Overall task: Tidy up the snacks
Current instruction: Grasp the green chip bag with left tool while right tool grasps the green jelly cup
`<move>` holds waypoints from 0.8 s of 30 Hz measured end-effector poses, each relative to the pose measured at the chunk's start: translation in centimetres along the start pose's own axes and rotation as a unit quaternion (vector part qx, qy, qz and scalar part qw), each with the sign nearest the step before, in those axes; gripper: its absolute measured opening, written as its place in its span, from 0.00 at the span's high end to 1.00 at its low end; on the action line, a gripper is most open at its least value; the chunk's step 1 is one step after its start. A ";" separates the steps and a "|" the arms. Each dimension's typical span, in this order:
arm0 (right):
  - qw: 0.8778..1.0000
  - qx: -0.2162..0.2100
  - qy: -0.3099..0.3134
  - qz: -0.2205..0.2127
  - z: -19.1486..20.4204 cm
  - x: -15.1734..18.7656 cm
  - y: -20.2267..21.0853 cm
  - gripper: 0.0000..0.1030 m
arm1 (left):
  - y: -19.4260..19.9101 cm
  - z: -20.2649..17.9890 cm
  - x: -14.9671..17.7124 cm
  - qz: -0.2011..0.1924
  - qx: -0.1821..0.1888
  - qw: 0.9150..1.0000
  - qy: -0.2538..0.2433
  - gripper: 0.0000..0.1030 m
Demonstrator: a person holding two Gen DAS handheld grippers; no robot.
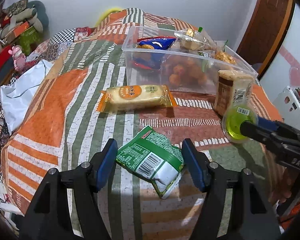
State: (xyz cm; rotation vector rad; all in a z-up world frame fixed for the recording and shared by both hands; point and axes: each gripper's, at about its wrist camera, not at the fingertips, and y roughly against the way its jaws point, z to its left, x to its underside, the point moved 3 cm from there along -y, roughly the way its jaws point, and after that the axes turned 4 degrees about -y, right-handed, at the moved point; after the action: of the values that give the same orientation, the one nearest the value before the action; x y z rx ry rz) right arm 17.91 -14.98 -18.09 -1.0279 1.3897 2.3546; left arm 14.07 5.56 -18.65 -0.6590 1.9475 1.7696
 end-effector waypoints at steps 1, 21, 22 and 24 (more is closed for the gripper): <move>1.000 -0.001 -0.001 0.003 0.0 0.1 -0.1 0.54 | 0.0 0.0 0.0 -0.001 0.001 1.000 0.002 0.32; 1.000 0.010 0.010 -0.021 0.8 -0.3 0.7 0.64 | -0.2 -1.5 1.7 -0.019 0.016 1.000 -0.008 0.45; 1.000 0.010 0.011 -0.022 0.9 -0.3 0.7 0.64 | 0.0 -1.5 1.7 -0.021 0.016 1.000 -0.010 0.47; 1.000 0.009 0.013 -0.026 1.0 -0.4 1.0 0.64 | 0.3 -1.6 1.7 -0.024 0.018 0.999 -0.012 0.49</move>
State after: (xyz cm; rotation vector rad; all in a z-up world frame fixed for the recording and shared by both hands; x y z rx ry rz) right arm 17.25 -14.58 -16.85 -1.0804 1.3754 2.2954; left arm 12.54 3.93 -19.24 -0.6641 1.9265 1.7021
